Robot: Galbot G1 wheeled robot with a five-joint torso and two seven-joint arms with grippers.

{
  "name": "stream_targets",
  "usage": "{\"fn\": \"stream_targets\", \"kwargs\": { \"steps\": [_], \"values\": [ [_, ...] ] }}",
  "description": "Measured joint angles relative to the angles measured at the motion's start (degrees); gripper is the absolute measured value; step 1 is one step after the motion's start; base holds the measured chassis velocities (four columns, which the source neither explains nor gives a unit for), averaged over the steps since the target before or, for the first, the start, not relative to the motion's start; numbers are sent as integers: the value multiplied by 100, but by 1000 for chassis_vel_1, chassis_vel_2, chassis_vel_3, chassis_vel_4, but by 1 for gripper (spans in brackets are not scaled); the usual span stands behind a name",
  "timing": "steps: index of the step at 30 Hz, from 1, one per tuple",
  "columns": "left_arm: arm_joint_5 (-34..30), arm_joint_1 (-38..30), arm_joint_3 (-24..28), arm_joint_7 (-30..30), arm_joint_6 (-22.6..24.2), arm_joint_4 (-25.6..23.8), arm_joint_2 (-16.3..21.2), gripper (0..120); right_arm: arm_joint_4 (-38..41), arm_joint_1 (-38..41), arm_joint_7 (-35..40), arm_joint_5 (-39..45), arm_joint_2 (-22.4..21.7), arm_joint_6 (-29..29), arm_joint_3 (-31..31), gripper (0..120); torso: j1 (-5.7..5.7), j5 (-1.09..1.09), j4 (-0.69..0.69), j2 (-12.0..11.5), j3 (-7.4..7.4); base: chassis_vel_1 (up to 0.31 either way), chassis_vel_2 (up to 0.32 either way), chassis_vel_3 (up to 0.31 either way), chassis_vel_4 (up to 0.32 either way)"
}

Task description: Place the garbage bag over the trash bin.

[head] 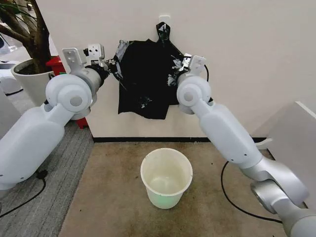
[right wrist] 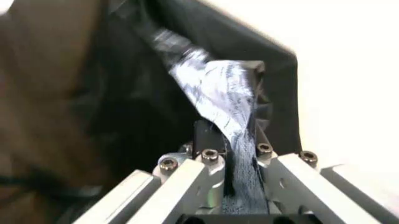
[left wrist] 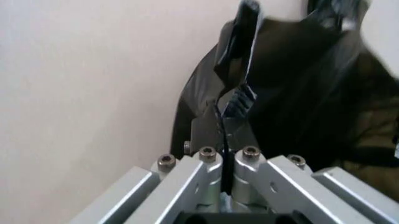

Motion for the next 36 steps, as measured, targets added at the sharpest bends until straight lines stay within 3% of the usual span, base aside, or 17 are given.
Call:
{"fn": "stream_targets", "kwargs": {
  "steps": [9, 16, 23, 29, 36],
  "values": [
    [-27, 1188, -25, -74, 35, -543, 311, 0, 724, -1120, 143, 289, -367, -33, -13, 0, 0, -2, 1, 0, 0, 0, 0, 0, 0],
    [-185, 910, -90, 20, -130, -790, 515, 0, 1423, -1024, 293, 923, -659, -32, 226, 0, 0, 1, 0, 0, 1, 0, 0, 0, 0],
    [-574, 705, -393, 535, -348, -1341, 1093, 0, 2170, -646, 243, 1982, -1481, -193, 744, 0, 0, -2, 1, 0, 0, 0, 0, 0, 0],
    [-930, 807, -682, 1049, -634, -2193, 1862, 0, 2882, -489, 208, 3411, -2527, -337, 1391, 0, 0, 0, 1, 0, 0, 0, 0, 0, 0],
    [-1135, 921, -718, 1451, -911, -2818, 2322, 0, 3664, -705, 289, 4408, -3408, -296, 1861, 0, 0, -1, 0, 0, 0, 0, 0, 0, 0]
  ]
}}
